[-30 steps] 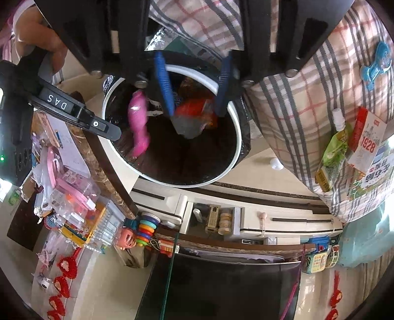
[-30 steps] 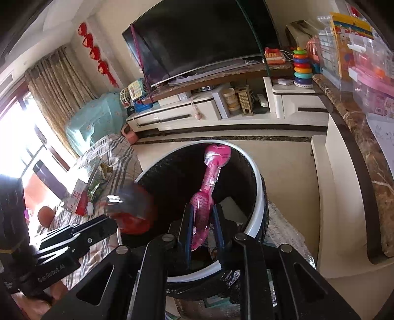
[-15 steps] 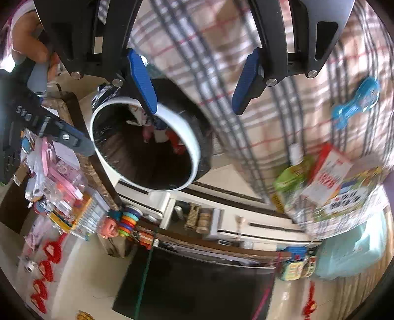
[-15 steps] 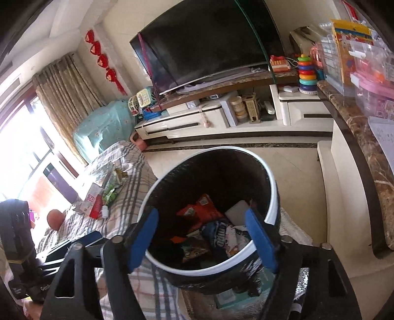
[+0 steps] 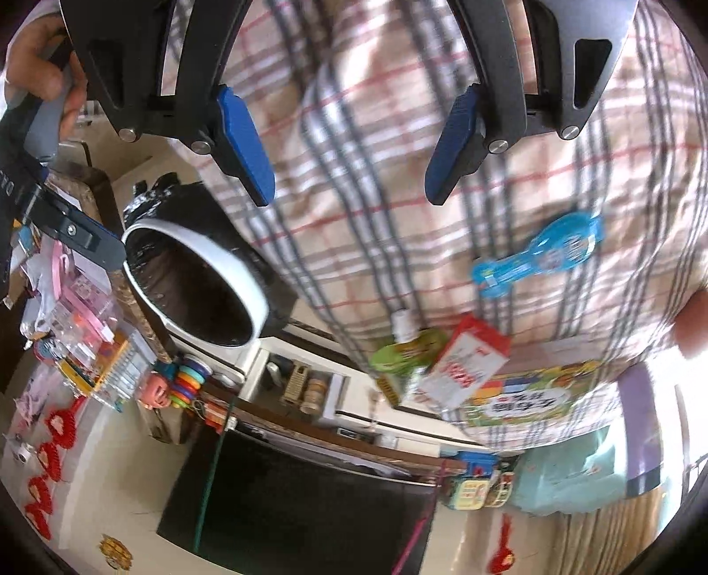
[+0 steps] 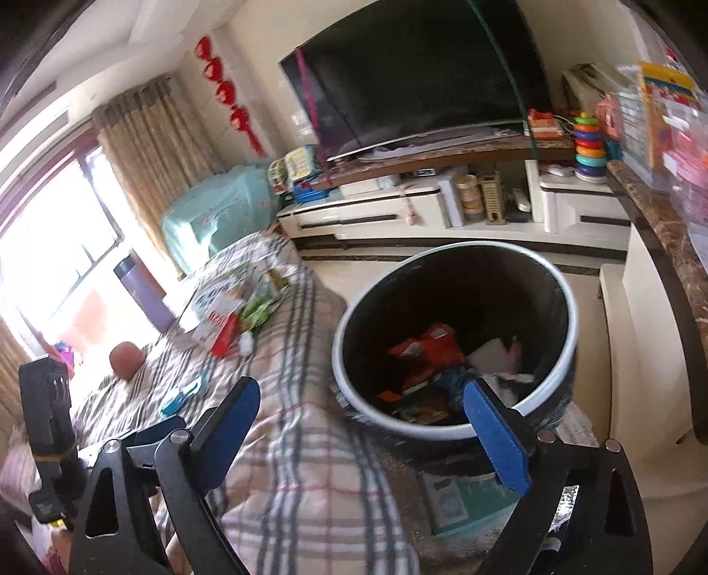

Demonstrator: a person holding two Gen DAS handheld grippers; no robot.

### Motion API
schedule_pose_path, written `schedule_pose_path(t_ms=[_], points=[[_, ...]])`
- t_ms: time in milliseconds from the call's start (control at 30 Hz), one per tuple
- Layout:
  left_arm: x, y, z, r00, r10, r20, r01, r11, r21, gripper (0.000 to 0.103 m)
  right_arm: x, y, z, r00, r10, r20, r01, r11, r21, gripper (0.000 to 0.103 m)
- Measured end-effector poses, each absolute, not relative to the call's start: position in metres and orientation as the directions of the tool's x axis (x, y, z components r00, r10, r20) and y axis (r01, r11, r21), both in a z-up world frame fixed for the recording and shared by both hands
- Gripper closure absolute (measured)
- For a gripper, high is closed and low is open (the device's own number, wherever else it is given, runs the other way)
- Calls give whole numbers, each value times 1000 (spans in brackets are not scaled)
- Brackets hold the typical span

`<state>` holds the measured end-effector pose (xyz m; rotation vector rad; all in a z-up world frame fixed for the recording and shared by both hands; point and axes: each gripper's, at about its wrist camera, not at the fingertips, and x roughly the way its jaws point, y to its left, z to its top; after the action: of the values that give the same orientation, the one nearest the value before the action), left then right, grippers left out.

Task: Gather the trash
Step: 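Move both open tools back toward the blue toy on the bedspread, then grasp the blue plastic toy with the left tool while the right tool grasps the white milk carton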

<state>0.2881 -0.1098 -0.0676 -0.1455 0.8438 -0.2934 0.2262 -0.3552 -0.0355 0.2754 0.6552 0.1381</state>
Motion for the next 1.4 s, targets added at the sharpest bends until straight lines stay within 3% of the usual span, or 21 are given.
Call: schedule_pose_path(t_ms=[733,1300,1367,1400], points=[[272,-16,-69,650,-188,-736,64,979,-193,33,238,-254,-55,673,377,-636,-151,912,382,7],[356,-23,-96,603,-123,-788,195,981,-4,33,265,-232,-71,648,390,-654,-133,904,407,7],[362,-24,-103,582,-113,-805,193,981,2,37,270,-230,-73,643,393,-657,-128,901,414,7],[365,-22,-105,578,-121,-807,190,982,-11,47,272,-228,-74,641,396,-657,-127,900,418,7]])
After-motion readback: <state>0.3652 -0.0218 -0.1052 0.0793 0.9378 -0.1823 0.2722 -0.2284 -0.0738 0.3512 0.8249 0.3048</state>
